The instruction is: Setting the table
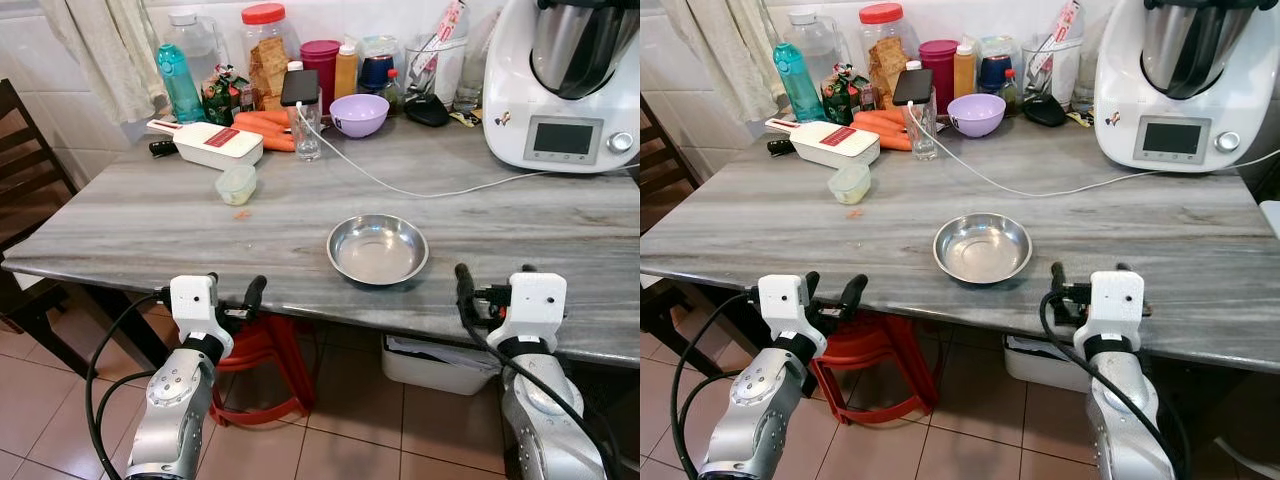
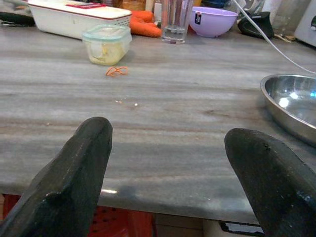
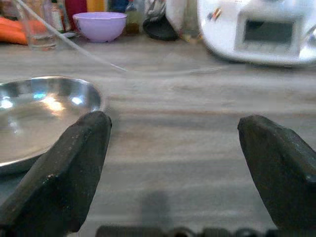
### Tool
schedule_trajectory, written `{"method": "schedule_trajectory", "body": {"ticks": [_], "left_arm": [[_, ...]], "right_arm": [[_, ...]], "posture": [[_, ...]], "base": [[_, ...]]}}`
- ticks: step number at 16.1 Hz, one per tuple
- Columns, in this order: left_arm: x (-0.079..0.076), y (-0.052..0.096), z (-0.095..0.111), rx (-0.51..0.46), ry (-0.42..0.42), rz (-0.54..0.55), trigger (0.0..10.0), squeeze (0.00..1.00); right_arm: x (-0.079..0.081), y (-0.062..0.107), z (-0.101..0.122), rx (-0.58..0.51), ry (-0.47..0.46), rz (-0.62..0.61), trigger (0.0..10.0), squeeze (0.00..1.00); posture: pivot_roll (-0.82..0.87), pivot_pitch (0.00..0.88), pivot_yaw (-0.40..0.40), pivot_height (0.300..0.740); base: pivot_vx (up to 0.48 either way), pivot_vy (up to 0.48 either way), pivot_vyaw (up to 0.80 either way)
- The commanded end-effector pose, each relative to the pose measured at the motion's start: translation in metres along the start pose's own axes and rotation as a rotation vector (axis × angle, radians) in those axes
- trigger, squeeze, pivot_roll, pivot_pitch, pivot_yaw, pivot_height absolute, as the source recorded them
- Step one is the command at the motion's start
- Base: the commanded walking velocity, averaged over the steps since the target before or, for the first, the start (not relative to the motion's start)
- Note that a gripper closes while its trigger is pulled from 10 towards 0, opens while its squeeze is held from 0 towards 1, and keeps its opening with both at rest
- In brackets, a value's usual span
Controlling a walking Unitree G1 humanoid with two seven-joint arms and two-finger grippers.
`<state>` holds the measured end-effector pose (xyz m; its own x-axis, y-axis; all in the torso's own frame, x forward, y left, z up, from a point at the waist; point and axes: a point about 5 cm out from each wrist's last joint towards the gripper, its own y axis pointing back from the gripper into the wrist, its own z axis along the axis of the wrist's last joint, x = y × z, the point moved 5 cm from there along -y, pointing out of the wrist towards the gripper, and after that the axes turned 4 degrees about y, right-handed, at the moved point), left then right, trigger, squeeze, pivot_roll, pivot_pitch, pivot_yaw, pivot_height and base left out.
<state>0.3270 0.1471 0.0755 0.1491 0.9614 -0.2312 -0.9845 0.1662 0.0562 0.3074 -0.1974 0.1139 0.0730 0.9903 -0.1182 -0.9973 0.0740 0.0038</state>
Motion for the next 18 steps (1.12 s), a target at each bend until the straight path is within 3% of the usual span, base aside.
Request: {"method": "schedule_trajectory", "body": {"ticks": [1,5,9,10,14,18], "left_arm": [[0.007,0.000,0.001,0.007,-0.015,0.028,10.0,0.00],[0.014,0.000,-0.001,0.012,-0.018,0.073,10.0,0.00],[0.008,0.000,-0.002,0.013,-0.020,0.036,10.0,0.00],[0.008,0.000,-0.002,0.012,-0.020,0.033,10.0,0.00],[0.006,0.001,-0.004,0.017,-0.021,0.018,10.0,0.00],[0.005,0.001,-0.005,0.025,-0.030,0.012,10.0,0.00]], "right_arm": [[0.007,0.002,0.006,-0.016,-0.044,0.041,10.0,0.00],[0.006,0.000,0.000,-0.006,0.053,0.003,10.0,0.00],[0.015,0.003,-0.006,0.044,-0.063,0.040,10.0,0.00],[0.013,0.005,-0.002,0.015,-0.027,0.028,10.0,0.00],[0.007,0.006,-0.001,0.006,-0.060,0.003,10.0,0.00],[0.008,0.006,-0.003,0.011,-0.067,0.005,10.0,0.00]], "posture": [[-0.09,0.000,0.105,0.740],[-0.09,0.003,0.106,0.740],[-0.09,0.008,0.107,0.740],[-0.09,0.008,0.107,0.740],[-0.09,0.015,0.108,0.740],[-0.09,0.018,0.109,0.740]], "base": [[0.000,0.000,0.00],[0.000,0.000,0.00],[0.000,0.000,0.00],[0.000,0.000,0.00],[0.000,0.000,0.00],[0.000,0.000,-0.80]]}}
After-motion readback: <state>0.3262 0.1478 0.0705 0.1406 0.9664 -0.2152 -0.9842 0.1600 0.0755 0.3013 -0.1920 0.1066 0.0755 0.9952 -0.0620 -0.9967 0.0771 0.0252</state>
